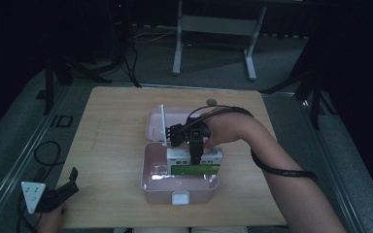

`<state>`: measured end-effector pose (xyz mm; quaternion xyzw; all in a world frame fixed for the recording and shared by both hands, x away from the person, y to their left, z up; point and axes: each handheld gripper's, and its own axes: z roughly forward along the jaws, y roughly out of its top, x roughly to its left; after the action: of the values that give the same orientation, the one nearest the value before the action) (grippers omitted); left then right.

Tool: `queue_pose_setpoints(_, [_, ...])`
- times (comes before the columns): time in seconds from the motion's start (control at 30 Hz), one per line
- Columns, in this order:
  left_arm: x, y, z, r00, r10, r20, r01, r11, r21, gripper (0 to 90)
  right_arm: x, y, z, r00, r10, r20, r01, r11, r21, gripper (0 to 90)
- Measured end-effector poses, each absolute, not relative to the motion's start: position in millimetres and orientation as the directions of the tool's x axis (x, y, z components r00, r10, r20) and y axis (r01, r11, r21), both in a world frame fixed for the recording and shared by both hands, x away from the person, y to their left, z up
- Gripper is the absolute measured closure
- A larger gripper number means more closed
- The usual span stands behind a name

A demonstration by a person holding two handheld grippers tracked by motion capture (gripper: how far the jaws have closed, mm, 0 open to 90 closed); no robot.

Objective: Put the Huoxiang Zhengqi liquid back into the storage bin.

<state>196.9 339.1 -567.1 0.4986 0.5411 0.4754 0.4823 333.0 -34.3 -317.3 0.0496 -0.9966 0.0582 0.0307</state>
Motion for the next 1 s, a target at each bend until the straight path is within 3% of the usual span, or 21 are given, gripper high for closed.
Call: queue_pose_setpoints(1.0, [197,339,-567,-0.035,0.998,-0.044,0.081,0.047,0.996,0.4,336,-22,-407,-0.988,-0.1,0.118,-0.115,0.985,-0.131,62.2])
